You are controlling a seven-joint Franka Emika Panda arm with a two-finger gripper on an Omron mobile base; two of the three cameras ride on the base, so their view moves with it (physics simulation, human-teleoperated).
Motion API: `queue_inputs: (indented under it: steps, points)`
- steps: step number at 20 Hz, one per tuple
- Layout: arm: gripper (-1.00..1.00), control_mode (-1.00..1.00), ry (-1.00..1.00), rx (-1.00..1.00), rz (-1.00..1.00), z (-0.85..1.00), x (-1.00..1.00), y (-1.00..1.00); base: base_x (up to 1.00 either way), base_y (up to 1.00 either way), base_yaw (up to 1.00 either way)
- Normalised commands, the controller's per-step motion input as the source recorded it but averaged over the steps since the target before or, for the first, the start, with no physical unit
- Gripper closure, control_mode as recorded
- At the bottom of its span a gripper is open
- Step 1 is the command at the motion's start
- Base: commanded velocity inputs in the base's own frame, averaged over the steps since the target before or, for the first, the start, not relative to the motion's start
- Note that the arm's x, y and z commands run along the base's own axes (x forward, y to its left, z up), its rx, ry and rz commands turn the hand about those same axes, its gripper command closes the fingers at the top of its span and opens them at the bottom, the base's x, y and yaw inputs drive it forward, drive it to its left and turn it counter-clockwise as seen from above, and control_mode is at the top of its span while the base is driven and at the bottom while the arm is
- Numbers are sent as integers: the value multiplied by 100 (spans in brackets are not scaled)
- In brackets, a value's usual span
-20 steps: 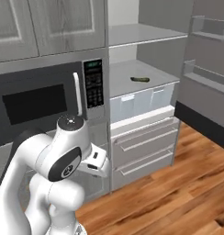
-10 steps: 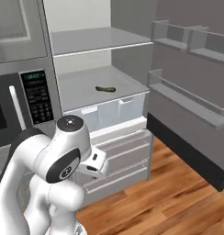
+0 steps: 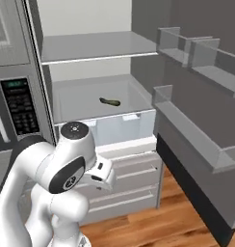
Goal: Place one squash and one chicken drumstick in each tupperware on the nearby counter, to pack two identical lunches.
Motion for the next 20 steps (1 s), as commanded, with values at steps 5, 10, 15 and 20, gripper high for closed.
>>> queue_inputs:
  steps: [5, 10, 15, 20]
  points:
    - [-100, 100, 0, 0, 0, 0, 0, 0, 28, 0, 37]
    - [-100, 100, 0, 0, 0, 0, 0, 0, 35, -3, 38]
    - [-100, 100, 0, 0, 0, 0, 0, 0, 28, -37, 25]
    - [-100, 100, 0, 0, 0, 0, 0, 0, 16, -67, 19]
